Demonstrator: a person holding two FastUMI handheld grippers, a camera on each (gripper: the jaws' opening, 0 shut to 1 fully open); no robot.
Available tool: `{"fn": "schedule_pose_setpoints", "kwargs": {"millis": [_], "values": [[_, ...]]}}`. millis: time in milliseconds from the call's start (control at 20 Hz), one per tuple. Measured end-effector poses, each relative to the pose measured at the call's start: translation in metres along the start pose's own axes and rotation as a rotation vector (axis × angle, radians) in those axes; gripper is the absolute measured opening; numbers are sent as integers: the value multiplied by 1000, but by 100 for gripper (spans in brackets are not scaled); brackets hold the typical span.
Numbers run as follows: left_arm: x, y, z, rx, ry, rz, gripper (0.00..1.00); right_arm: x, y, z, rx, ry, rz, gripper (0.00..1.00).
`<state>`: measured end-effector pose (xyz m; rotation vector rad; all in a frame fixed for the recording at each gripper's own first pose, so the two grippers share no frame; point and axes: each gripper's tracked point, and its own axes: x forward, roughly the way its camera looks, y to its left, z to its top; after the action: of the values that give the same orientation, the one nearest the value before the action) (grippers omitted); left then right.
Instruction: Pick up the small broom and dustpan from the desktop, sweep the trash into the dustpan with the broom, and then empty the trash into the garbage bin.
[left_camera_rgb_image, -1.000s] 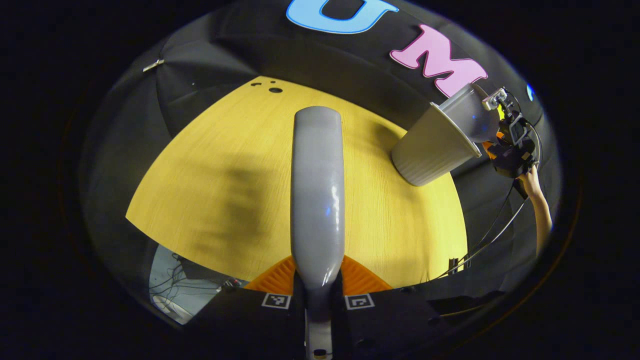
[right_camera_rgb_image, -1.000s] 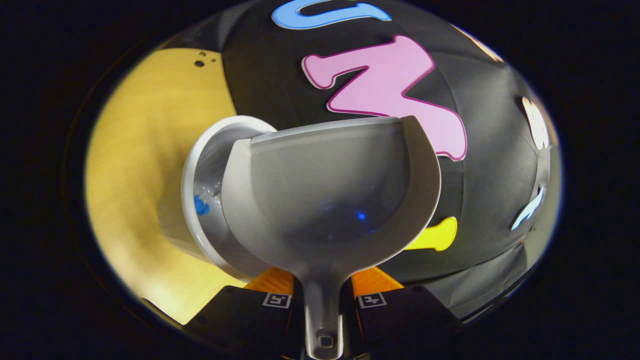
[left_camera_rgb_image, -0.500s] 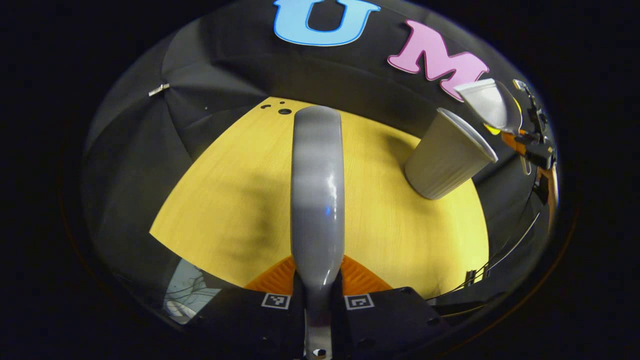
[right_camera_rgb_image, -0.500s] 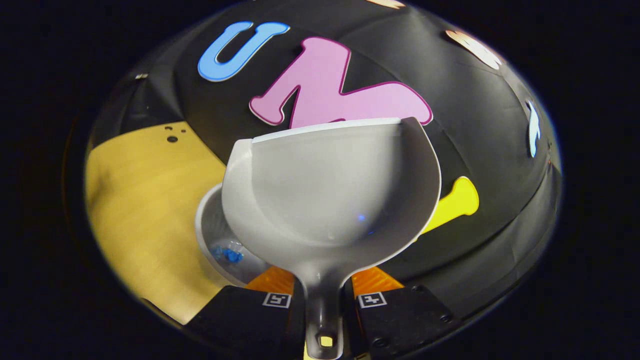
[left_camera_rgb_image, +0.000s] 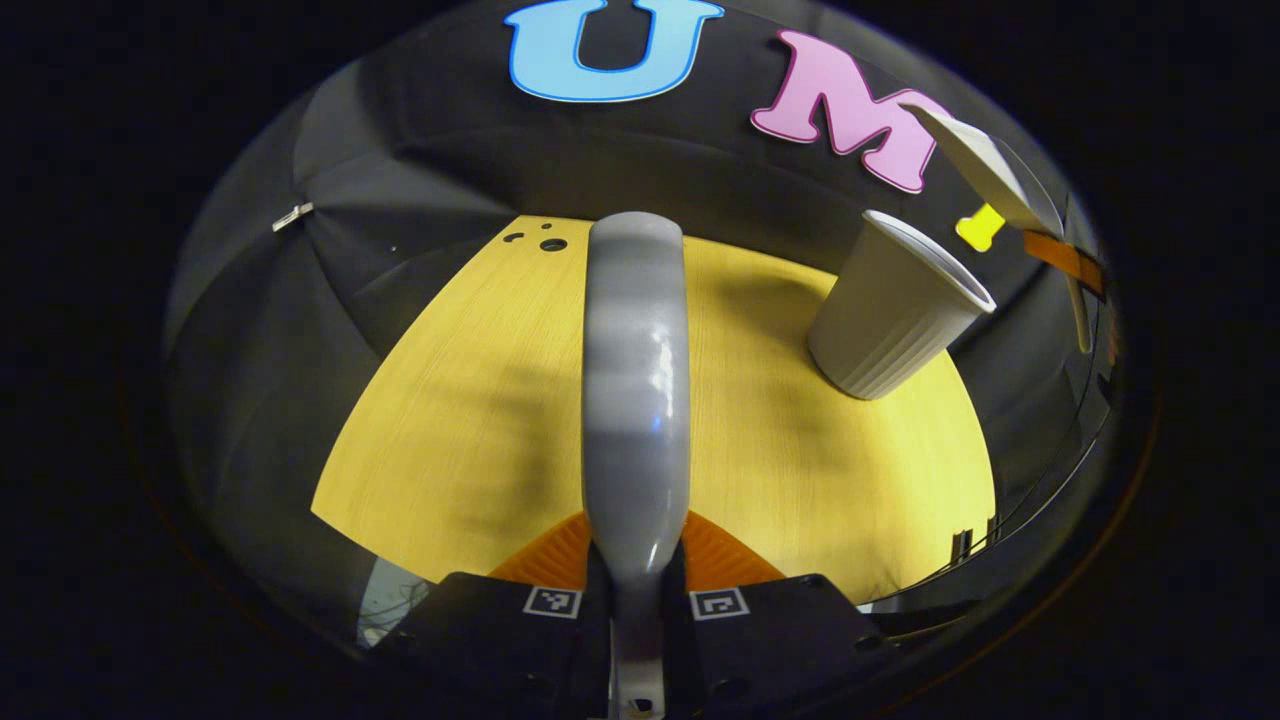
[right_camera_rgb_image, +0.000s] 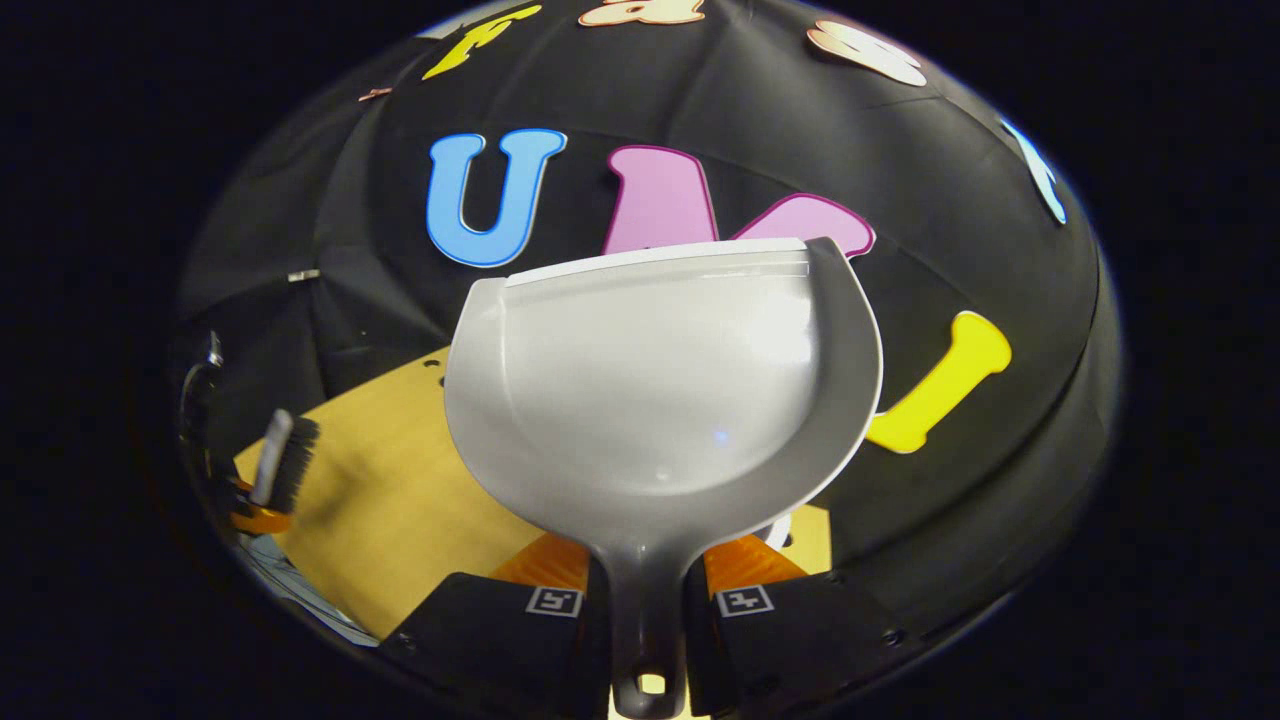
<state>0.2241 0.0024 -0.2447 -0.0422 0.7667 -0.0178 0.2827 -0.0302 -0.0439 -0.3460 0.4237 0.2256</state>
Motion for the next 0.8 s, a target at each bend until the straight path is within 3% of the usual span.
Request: {"fn": "schedule_pose_setpoints", "kwargs": {"millis": [200,250,300,500,800], "values": [[11,24,-3,38,12,-45,28,-9,75,-19,49,62,69,34],[14,31,-6,44,21,-55,28,-8,92,-30,45,88,74,34],[16,38,-7,48,21,-60,22,-6,109,-44,55,123,88,33],[32,65,-14,93,42,-75,25,-8,175,-106,137,271,144,34],[64,79,-28,143,104,-86,29,-6,230,-181,254,488,184,34]]}}
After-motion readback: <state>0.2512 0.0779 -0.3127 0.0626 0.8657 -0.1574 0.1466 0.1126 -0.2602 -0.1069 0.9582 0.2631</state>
